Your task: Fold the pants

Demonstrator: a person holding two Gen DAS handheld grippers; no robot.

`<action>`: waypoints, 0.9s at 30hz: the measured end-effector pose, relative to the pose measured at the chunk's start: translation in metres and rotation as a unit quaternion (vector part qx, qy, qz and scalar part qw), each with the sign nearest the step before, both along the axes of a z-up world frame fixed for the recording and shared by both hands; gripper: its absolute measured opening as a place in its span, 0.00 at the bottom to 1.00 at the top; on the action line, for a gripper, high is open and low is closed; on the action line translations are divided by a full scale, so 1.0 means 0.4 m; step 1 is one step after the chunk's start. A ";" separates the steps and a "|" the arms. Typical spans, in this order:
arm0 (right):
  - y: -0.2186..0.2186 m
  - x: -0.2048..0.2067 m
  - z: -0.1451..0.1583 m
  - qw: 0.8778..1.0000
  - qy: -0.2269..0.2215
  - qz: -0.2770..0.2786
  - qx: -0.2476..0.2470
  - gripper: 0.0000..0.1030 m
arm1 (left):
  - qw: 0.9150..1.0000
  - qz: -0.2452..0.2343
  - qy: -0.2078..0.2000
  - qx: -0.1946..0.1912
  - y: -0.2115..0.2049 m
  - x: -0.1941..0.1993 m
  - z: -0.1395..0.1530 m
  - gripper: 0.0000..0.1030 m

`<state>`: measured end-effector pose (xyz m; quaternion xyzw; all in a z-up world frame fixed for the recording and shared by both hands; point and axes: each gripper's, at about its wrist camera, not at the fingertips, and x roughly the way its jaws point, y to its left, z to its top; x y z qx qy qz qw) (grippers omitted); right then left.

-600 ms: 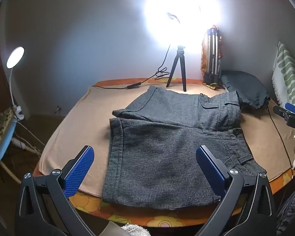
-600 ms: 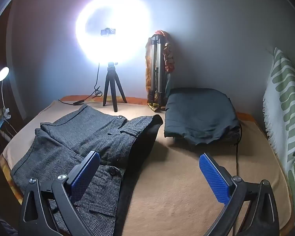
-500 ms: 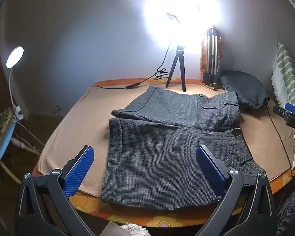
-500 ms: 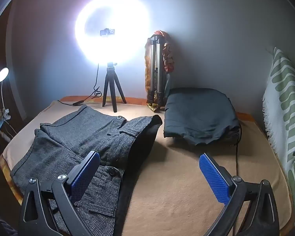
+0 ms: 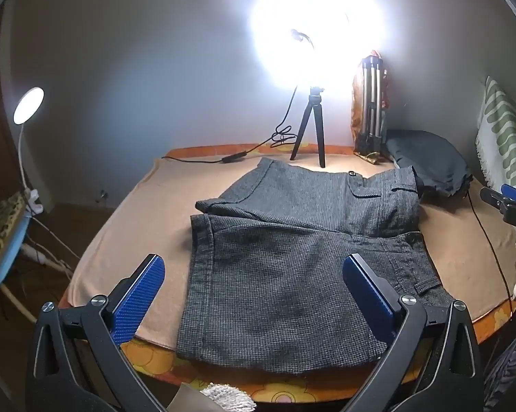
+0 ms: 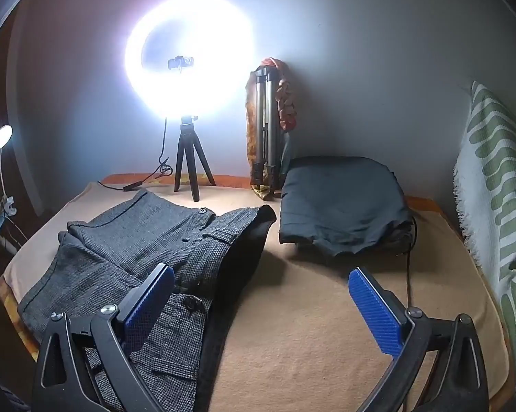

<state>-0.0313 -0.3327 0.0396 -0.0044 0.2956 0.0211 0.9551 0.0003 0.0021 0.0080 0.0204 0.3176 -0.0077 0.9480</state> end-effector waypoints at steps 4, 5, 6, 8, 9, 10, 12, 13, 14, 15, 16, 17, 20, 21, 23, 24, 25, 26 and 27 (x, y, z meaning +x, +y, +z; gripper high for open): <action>-0.001 0.004 0.001 1.000 0.003 0.000 0.004 0.99 | 1.000 -0.001 0.000 -0.001 0.001 0.001 0.000 1.00; -0.002 0.006 0.001 1.000 0.004 0.000 0.006 0.99 | 1.000 -0.001 -0.001 -0.002 0.002 0.001 0.001 1.00; -0.002 0.005 0.000 1.000 0.003 -0.001 0.006 0.99 | 1.000 0.000 -0.002 -0.002 0.001 0.001 0.002 1.00; -0.002 0.004 0.000 1.000 0.003 -0.001 0.007 0.99 | 1.000 -0.001 -0.002 -0.003 0.003 0.005 0.005 1.00; -0.002 0.005 0.001 1.000 0.003 0.000 0.007 0.99 | 1.000 -0.001 -0.003 -0.003 0.000 0.002 0.003 1.00; -0.001 0.004 0.000 1.000 0.003 -0.001 0.006 0.99 | 1.000 0.000 -0.004 -0.002 -0.005 0.001 0.003 1.00; -0.003 0.004 0.001 1.000 0.003 -0.001 0.006 0.99 | 1.000 -0.002 -0.006 -0.001 -0.010 -0.001 0.003 1.00; -0.004 0.004 0.002 1.000 0.002 -0.002 0.007 0.99 | 1.000 -0.002 -0.007 0.000 -0.012 -0.003 0.002 1.00; -0.004 0.003 0.003 1.000 0.002 -0.002 0.008 0.99 | 1.000 -0.002 -0.009 0.001 -0.013 -0.003 0.003 1.00; -0.005 0.003 0.004 1.000 0.001 -0.003 0.008 0.99 | 1.000 -0.003 -0.010 0.002 -0.014 -0.004 0.003 1.00; -0.005 0.002 0.004 1.000 0.001 -0.003 0.008 0.99 | 1.000 -0.003 -0.011 0.003 -0.017 -0.005 0.003 1.00; -0.006 0.001 0.004 1.000 0.001 -0.003 0.008 0.99 | 1.000 -0.003 -0.013 0.003 -0.017 -0.006 0.004 1.00; -0.007 0.001 0.005 1.000 0.001 -0.004 0.008 0.99 | 1.000 -0.002 -0.015 0.003 -0.019 -0.008 0.006 1.00; -0.007 0.001 0.005 1.000 0.001 -0.004 0.008 0.99 | 1.000 -0.001 -0.015 0.003 -0.019 -0.008 0.006 1.00; -0.010 0.000 0.005 1.000 0.001 -0.005 0.009 0.99 | 1.000 -0.001 -0.013 0.002 -0.021 -0.005 0.006 1.00; -0.012 -0.001 0.006 1.000 0.001 -0.005 0.011 0.99 | 1.000 -0.001 -0.013 0.002 -0.023 -0.005 0.006 1.00; -0.013 -0.001 0.006 1.000 0.001 -0.005 0.012 0.99 | 1.000 -0.001 -0.013 0.002 -0.024 -0.003 0.007 1.00; -0.014 -0.001 0.006 1.000 0.001 -0.006 0.013 0.99 | 1.000 -0.001 -0.013 0.002 -0.024 -0.002 0.007 1.00; -0.015 -0.002 0.006 1.000 0.001 -0.006 0.014 0.99 | 1.000 -0.001 -0.014 0.002 -0.023 -0.002 0.007 1.00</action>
